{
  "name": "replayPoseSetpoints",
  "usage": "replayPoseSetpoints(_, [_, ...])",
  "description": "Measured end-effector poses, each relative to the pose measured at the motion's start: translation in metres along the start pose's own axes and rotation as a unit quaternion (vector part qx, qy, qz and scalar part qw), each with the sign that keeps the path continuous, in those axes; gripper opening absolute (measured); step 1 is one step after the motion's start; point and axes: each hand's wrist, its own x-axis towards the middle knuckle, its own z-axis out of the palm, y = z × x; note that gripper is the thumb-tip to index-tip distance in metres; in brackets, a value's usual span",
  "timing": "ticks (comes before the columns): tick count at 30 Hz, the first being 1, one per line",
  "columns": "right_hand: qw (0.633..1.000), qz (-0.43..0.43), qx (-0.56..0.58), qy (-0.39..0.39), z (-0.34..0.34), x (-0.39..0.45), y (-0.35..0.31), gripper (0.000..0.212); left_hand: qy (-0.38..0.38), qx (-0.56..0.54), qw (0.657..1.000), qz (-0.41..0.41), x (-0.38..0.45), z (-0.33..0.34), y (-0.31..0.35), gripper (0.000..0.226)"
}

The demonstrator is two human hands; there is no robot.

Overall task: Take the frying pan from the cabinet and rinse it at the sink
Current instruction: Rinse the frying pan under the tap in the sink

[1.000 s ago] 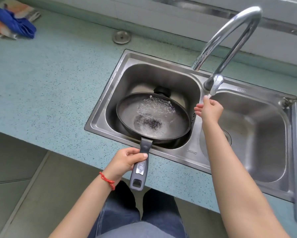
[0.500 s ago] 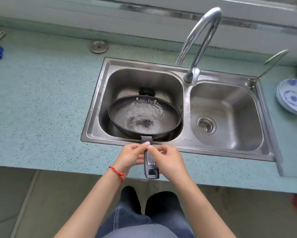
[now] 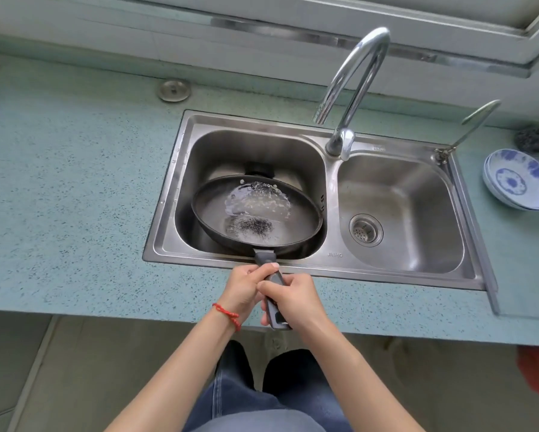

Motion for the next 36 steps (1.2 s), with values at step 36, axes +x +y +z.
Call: replayPoseSetpoints(36, [0.986, -0.126, 0.099, -0.04, -0.004, -0.05, 0.035, 0.009, 0.027, 0.058, 0.985, 0.162, -0.047, 0.009, 0.006, 0.016])
